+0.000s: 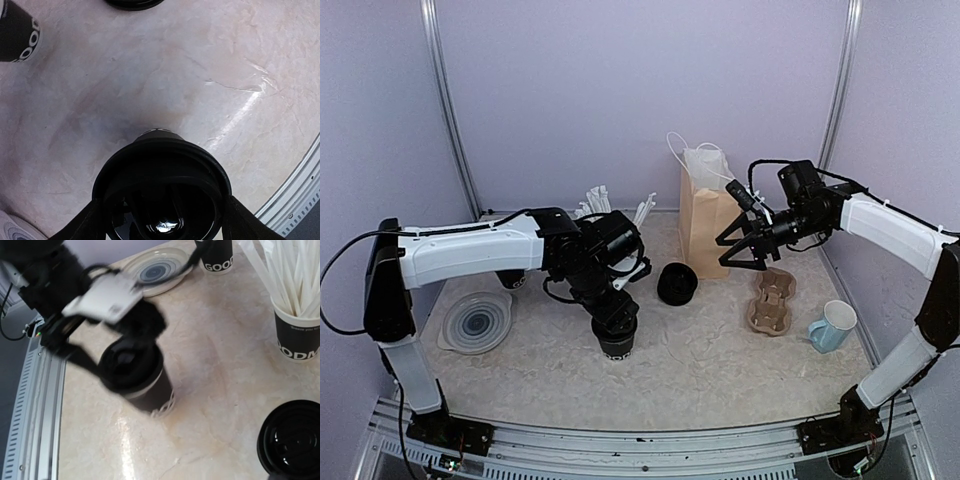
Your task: Pack the takeout coffee
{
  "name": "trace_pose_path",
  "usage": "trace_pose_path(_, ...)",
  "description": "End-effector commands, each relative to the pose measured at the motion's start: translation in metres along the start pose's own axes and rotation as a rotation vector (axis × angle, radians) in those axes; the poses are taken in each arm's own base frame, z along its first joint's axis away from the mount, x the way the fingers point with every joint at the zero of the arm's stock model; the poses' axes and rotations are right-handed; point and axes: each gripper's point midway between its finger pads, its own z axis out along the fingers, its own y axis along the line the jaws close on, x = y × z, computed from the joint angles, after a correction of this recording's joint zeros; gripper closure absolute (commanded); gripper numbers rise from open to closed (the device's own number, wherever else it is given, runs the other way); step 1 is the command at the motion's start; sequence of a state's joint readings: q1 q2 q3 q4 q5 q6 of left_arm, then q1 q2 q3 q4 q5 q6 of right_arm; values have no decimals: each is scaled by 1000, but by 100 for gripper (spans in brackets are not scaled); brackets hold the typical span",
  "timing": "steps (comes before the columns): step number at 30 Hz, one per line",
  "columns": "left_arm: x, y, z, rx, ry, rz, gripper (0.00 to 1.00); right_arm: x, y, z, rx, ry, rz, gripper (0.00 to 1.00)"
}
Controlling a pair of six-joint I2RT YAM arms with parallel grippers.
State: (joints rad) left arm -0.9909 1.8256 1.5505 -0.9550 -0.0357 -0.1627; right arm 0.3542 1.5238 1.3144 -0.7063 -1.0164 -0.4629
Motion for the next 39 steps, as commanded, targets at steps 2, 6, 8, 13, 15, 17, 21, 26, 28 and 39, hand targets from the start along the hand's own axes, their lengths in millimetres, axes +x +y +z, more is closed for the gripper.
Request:
trace_pose_path(2,14,73,-23,-107,-12,-149,33,-7,0,-1,-16,-12,-4,8)
trace_pose_path(6,10,122,-38,-160,-51,-250,34,-7,0,-2,-14,-12,-6,9)
trace_pose_path(8,10,144,-40,-173,-56,-299,33,-8,1,-2,-13,-13,-6,9)
trace_pose_path(13,11,196,-35,-228,-50,-405,34,-8,2,-4,-7,-13,-12,9)
trace_pose_path(15,6,209,-32,-234,-58,-423,34,-8,2,-4,-7,-14,-11,9)
trace_pose_path(17,-4,216,-30,-215,-81,-432,34,-8,2,-4,-6,-13,-10,8)
trace_pose_path(21,-14,228,-20,-203,-89,-439,33,-7,2,-3,-6,-11,-9,9)
trace_pose_path(26,-13,248,-6,-222,-58,-471,31,-6,2,-3,-7,-10,-4,9)
trace_pose_path(28,-12,253,-4,-237,-46,-474,28,-6,2,-3,-6,-11,-7,9)
trace_pose_path(39,-44,244,-86,-329,-214,-426,16,-1,3,-2,-4,-5,-3,9)
